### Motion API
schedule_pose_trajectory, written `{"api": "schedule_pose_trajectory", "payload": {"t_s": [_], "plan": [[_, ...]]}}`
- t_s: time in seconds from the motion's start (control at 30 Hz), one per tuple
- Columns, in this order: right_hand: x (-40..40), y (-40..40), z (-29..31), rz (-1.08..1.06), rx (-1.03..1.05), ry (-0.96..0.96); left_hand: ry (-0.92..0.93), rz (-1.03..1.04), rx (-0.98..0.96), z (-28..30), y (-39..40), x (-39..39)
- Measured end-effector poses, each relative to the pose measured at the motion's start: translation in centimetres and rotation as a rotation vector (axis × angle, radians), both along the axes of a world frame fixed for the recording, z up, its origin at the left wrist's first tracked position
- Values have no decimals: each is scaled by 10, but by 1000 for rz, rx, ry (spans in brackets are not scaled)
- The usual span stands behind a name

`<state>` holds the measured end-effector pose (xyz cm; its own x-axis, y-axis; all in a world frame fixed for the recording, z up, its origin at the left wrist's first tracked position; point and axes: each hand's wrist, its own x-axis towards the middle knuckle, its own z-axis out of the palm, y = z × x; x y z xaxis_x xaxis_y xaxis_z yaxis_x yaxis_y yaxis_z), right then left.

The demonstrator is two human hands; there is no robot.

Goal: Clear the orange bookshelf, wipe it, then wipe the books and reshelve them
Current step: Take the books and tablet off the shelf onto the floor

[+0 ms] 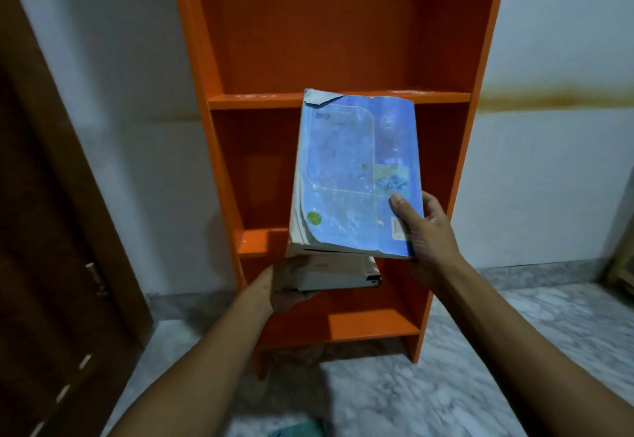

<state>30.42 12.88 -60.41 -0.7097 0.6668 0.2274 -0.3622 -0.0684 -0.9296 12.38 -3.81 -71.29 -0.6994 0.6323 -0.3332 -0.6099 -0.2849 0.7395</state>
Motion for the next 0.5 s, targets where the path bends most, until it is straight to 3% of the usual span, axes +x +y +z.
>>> {"api": "schedule_pose_trajectory", "payload": {"t_s": [0.2,0.37,0.5], "plan": [[26,-6,-23,-17,-45,-13,97,-84,-184,-15,-36,36],[42,-12,-44,-15,-128,-31,156,-116,-143,-71,-76,62],[51,-19,-66,6,-193,-62,141,-130,-277,-118,-105,88]]}}
